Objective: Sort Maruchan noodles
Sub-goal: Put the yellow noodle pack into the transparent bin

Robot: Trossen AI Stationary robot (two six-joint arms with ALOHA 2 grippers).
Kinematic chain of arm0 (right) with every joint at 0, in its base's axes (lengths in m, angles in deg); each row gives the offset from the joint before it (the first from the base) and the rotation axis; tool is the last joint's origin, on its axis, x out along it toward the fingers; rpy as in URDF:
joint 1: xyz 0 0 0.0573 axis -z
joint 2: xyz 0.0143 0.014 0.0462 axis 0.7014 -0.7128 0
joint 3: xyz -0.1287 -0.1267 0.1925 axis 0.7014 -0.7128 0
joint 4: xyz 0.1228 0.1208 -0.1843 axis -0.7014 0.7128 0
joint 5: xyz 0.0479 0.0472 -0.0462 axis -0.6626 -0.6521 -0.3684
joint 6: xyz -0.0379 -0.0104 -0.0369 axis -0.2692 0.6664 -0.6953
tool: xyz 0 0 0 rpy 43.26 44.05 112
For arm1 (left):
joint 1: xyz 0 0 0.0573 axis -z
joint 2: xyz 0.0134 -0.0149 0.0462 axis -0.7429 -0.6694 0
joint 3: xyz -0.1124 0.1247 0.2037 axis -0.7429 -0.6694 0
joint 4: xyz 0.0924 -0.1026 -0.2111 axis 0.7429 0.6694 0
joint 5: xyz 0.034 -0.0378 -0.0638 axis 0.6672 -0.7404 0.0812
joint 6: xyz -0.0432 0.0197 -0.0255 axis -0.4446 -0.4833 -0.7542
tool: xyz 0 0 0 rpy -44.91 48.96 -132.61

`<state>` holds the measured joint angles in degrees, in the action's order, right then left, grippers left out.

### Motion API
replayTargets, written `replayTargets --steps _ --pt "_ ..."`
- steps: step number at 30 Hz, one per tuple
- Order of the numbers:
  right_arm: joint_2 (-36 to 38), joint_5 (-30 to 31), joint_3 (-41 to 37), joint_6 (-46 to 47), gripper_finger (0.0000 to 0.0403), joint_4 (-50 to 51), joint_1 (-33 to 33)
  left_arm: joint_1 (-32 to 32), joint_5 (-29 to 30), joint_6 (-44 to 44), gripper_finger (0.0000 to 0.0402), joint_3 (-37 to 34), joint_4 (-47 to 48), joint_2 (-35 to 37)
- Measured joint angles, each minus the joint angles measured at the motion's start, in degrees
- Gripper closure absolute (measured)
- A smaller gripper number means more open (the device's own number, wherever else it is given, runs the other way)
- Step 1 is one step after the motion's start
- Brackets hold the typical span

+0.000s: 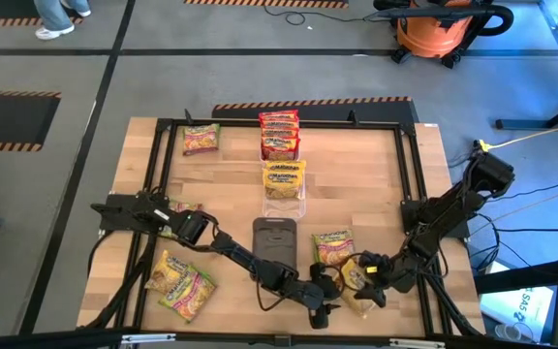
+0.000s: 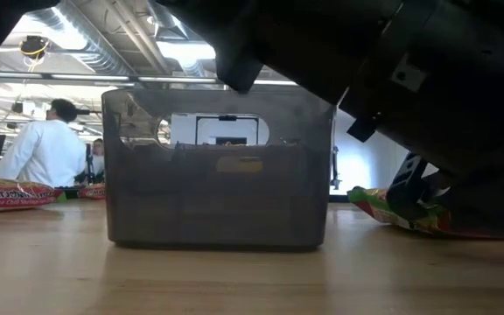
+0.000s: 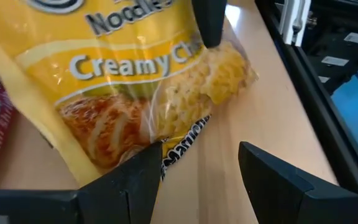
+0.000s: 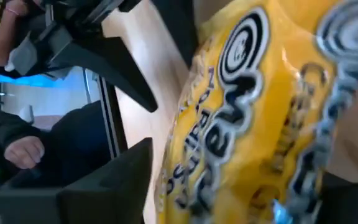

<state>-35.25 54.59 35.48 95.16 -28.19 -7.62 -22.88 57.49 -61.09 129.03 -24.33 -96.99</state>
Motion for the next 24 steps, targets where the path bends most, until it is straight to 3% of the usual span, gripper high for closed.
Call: replayTargets --steps 10,15,21,24 --pt "0.2 -1.5 8.3 -8.9 0.0296 12.7 0.0 1.9 -0.4 1.1 0.0194 -0.2 4.2 4.9" --pt "0.1 0.2 15.0 -13.9 0.0299 25.2 0.0 3.1 -1.5 1.5 0.0194 -0.2 10.7 9.5" --pt "0.1 5.6 23.7 -19.2 0.0290 38.7 0.1 7.0 -4.2 3.9 0.0194 -0.3 26.0 16.3" --pt "0.1 9.0 27.7 -23.4 0.0300 43.4 1.0 8.9 -3.6 5.3 0.0194 -3.5 27.4 20.3"
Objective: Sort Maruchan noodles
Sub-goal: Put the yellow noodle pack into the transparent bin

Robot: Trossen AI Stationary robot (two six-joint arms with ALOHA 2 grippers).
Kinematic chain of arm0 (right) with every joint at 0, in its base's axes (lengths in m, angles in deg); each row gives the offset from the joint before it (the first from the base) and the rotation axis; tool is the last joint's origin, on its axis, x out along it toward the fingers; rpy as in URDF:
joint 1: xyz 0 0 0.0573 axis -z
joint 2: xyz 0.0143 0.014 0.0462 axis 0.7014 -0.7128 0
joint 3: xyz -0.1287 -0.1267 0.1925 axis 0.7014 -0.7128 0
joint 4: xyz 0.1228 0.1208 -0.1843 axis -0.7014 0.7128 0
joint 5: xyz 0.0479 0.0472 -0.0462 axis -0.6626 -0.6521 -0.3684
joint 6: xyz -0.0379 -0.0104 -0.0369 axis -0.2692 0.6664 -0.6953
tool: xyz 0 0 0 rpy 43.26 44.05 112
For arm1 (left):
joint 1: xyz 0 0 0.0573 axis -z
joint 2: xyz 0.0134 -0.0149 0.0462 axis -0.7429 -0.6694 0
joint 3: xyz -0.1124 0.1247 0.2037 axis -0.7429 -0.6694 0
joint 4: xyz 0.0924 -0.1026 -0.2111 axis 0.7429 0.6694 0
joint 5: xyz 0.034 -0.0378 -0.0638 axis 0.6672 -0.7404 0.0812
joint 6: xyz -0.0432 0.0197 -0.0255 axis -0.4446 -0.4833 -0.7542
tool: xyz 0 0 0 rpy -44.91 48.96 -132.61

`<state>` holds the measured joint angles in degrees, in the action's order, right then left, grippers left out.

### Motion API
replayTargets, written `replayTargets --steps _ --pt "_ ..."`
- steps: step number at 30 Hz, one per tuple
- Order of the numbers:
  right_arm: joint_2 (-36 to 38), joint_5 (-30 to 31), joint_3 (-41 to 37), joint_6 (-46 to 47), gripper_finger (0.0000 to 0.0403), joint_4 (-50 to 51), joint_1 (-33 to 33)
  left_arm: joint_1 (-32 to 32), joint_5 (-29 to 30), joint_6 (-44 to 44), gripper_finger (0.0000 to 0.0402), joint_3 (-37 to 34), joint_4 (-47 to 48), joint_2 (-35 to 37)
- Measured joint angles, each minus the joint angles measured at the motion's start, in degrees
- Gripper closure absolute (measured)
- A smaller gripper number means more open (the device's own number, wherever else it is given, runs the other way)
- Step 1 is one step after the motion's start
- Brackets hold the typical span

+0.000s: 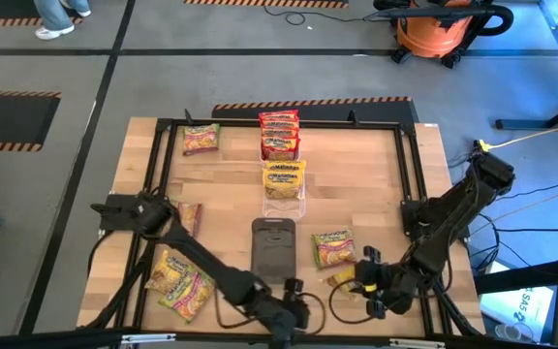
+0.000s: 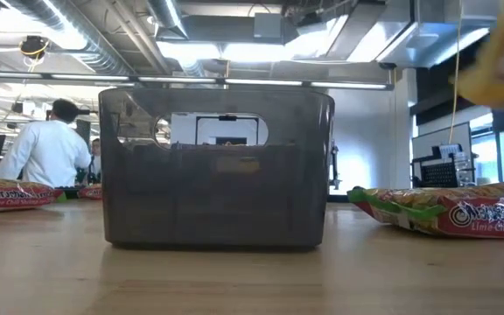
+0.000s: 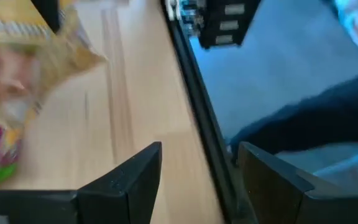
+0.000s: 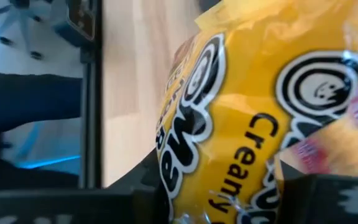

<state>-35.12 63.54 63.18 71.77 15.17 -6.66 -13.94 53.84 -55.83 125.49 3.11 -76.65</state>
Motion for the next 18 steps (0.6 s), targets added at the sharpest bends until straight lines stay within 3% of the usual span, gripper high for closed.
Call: replayTargets --steps 6,12,18 --pt "0.0 2.5 4.9 -11.0 0.0292 3.8 5.7 2.5 4.5 0.6 0.0194 -17.2 -10.1 11.3" --pt "0.0 1.9 7.9 -26.4 0.0298 4.1 16.4 4.1 11.7 0.5 0.0194 -39.4 -27.1 22.4" --pt "0.0 0.9 12.2 -41.2 0.0297 3.9 28.6 2.9 15.0 0.4 0.0194 -53.8 -36.0 30.4"
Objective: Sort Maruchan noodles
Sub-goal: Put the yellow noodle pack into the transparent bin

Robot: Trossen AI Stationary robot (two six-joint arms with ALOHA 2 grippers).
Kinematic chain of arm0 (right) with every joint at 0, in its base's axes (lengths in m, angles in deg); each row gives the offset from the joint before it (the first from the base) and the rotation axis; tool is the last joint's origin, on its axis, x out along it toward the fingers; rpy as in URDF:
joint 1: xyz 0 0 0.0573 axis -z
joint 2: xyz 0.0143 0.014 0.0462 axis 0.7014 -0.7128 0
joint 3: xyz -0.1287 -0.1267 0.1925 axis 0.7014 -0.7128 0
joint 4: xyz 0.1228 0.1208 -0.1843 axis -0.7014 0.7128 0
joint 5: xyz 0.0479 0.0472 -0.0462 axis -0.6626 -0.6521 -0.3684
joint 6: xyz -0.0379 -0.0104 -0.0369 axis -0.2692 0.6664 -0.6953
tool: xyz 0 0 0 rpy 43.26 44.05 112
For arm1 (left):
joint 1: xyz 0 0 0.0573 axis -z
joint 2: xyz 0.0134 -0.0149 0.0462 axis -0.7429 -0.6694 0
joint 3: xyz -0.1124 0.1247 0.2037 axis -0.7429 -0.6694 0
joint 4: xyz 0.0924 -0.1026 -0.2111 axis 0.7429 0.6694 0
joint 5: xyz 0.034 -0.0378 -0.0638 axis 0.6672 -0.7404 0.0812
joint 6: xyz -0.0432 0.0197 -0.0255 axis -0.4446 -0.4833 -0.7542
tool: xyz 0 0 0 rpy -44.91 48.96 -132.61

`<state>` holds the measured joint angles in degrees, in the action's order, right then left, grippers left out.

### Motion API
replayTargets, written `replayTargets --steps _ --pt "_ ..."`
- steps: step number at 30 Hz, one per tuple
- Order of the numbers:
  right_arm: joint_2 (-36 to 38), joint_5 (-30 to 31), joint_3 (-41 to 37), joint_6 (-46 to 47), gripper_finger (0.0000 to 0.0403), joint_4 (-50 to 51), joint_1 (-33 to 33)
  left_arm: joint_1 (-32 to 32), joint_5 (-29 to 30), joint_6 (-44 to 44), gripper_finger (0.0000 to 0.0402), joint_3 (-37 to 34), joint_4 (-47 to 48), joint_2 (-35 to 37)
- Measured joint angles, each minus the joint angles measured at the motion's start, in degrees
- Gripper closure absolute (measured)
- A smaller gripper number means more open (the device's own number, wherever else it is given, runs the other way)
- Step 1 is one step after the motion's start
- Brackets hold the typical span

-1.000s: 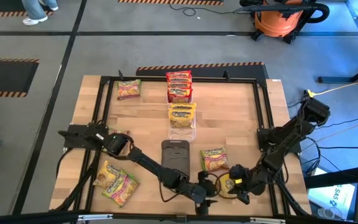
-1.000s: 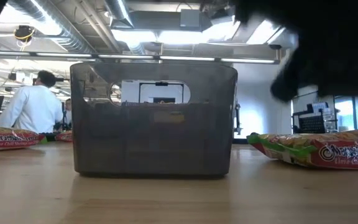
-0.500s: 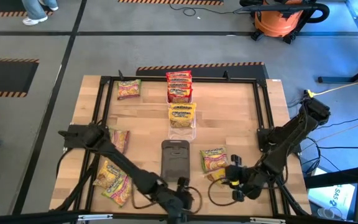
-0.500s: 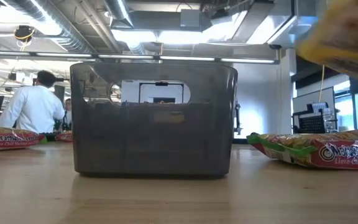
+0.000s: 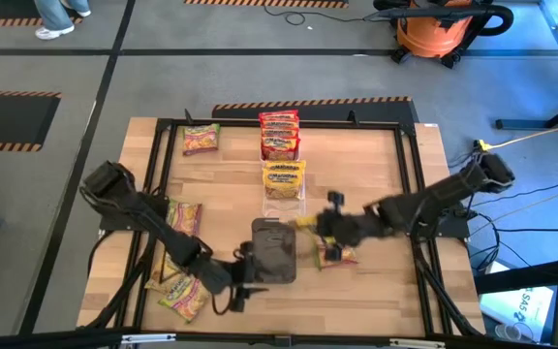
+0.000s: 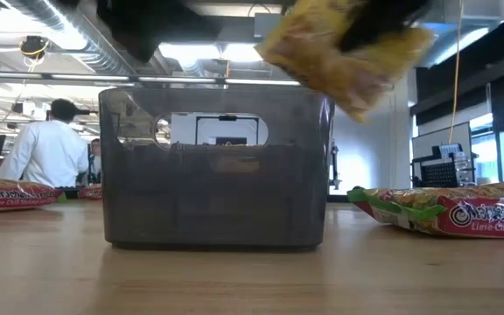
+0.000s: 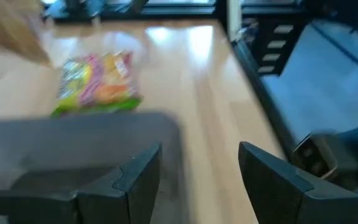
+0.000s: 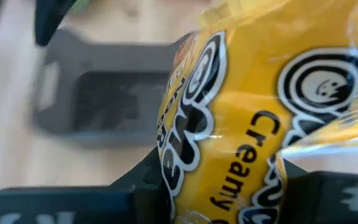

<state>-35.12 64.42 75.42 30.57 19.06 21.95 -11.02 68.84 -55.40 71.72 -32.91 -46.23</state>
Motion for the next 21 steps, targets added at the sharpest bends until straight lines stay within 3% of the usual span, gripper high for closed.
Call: replayTargets --steps 4,9,14,21 --pt "-0.9 -2.4 4.4 -8.0 0.0296 -0.1 7.6 -0.7 0.1 -0.1 0.0194 -5.9 -1.8 4.6" --pt "-5.5 -10.4 12.3 -15.5 0.0296 1.0 15.7 -0.1 1.0 0.0 0.0194 -13.8 -8.1 9.7" --pt "-13.3 -16.3 22.6 -19.9 0.0296 8.0 22.1 0.3 1.9 -2.7 0.0194 -20.6 -12.8 14.0" --pt "-23.8 -21.4 32.7 -25.7 0.0296 20.2 28.8 -0.2 4.7 -6.0 0.0194 -23.1 -13.4 15.3"
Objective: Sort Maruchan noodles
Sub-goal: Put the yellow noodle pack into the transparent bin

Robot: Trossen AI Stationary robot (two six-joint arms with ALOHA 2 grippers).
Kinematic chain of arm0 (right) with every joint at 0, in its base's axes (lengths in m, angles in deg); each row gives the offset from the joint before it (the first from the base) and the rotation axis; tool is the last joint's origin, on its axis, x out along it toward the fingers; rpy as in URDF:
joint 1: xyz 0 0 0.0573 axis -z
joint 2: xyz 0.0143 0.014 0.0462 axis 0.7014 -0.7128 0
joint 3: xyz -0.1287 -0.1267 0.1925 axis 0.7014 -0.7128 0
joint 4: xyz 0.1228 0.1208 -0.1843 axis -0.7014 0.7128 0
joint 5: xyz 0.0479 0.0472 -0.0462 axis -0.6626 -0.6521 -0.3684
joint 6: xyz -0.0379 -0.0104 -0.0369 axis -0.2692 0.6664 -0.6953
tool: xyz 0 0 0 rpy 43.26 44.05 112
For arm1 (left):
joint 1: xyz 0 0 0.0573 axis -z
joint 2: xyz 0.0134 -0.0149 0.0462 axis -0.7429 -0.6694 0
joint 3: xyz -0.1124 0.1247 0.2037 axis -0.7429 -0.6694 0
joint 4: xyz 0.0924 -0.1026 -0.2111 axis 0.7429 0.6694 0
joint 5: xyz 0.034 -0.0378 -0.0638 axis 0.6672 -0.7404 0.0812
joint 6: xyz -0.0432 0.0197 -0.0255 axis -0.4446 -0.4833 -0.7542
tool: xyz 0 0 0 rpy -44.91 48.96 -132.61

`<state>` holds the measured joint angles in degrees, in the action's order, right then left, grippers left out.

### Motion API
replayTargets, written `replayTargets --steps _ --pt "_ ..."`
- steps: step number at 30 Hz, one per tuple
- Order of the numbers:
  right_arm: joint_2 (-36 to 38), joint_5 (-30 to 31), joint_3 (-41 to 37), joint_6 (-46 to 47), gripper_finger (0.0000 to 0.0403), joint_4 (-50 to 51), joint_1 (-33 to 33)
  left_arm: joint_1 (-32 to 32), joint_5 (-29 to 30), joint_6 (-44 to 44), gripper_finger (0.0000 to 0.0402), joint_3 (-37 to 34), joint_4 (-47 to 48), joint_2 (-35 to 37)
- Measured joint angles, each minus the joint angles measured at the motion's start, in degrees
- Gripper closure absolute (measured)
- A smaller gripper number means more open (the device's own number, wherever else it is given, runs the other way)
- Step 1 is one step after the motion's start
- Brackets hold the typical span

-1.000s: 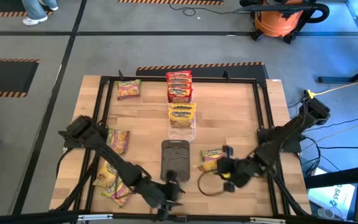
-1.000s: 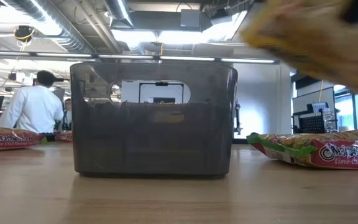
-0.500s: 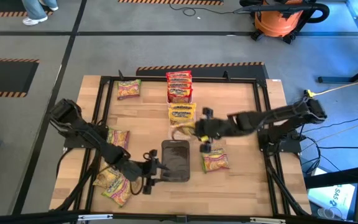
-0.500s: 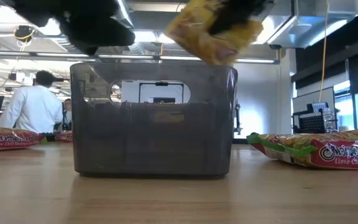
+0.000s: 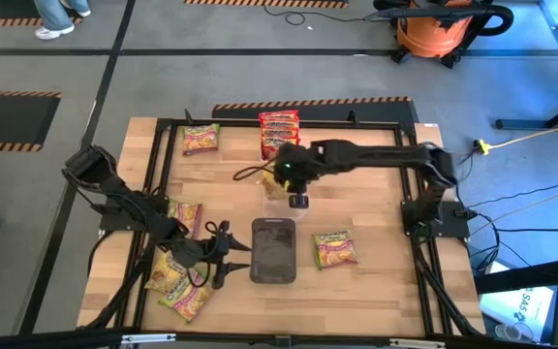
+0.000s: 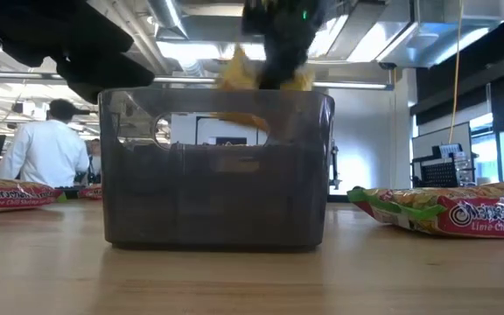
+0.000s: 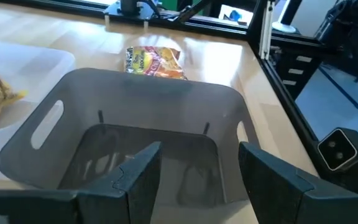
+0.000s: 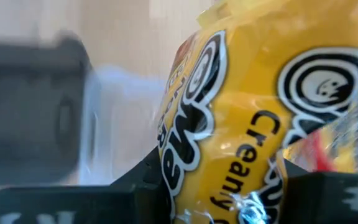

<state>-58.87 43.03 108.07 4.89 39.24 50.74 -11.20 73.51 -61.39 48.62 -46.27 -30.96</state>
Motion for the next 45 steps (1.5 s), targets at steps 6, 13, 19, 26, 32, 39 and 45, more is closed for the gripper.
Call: replayTargets --steps 6,13,19,26,32,39,45 --pt "-5.1 -2.5 0.2 -4.3 0.0294 3.8 2.8 -0.5 -0.3 0.0 0.0194 0.0 0.1 0.0" --pt "-8.0 -4.9 0.2 -6.2 0.0288 4.1 2.8 -0.5 -0.3 0.0 0.0194 0.0 0.1 0.0" --pt "-9.0 -5.8 0.2 -7.7 0.0287 4.2 2.8 -0.5 -0.3 0.0 0.0194 0.0 0.2 -0.1" --pt "-11.5 -6.7 0.2 -8.7 0.0285 4.0 2.8 -0.5 -0.4 0.0 0.0194 0.0 0.2 -0.1" --pt "-11.7 -7.0 0.1 -8.7 0.0236 3.5 2.8 -0.5 -0.4 0.0 0.0194 0.0 0.2 -0.1" --pt "-11.7 -3.1 0.1 -8.7 0.0153 2.0 2.8 -0.5 -0.4 0.0 0.0194 0.0 0.3 -0.1" --pt "-11.5 -3.1 0.1 -8.8 0.0135 1.1 2.8 -0.5 -0.4 0.0 0.0194 0.0 0.3 -0.1"
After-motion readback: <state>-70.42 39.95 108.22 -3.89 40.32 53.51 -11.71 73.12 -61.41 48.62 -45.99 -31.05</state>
